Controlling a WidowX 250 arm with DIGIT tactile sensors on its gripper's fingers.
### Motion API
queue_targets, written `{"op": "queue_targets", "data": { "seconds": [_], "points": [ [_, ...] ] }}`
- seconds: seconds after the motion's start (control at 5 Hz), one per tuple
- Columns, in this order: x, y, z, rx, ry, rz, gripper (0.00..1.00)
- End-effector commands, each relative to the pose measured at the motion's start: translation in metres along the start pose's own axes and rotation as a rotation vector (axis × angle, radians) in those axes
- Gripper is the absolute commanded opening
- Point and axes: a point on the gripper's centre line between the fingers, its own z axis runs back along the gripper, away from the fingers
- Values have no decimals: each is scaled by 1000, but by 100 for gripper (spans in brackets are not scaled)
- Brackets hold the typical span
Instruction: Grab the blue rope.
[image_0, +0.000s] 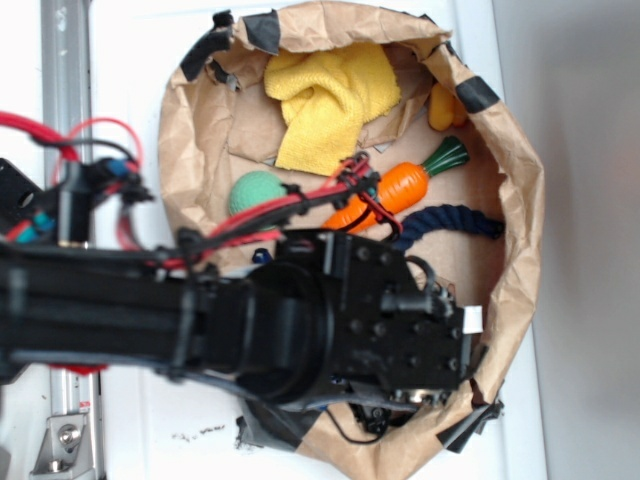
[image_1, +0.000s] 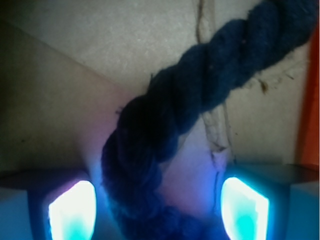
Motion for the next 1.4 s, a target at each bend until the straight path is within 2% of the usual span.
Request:
{"op": "queue_targets", "data": {
  "seconds": [0.0, 0.4, 0.6, 0.8, 1.0, 1.2],
  "points": [
    [-2, 12, -9, 46, -34, -30, 0],
    [18, 33, 25, 31, -114, -20, 0],
    [15, 56, 66, 27, -257, -13, 0],
    [-3, 65, 112, 11, -348, -15, 0],
    [-13, 67, 142, 12, -397, -7, 0],
    [-13, 72, 153, -15, -386, 11, 0]
  ]
}}
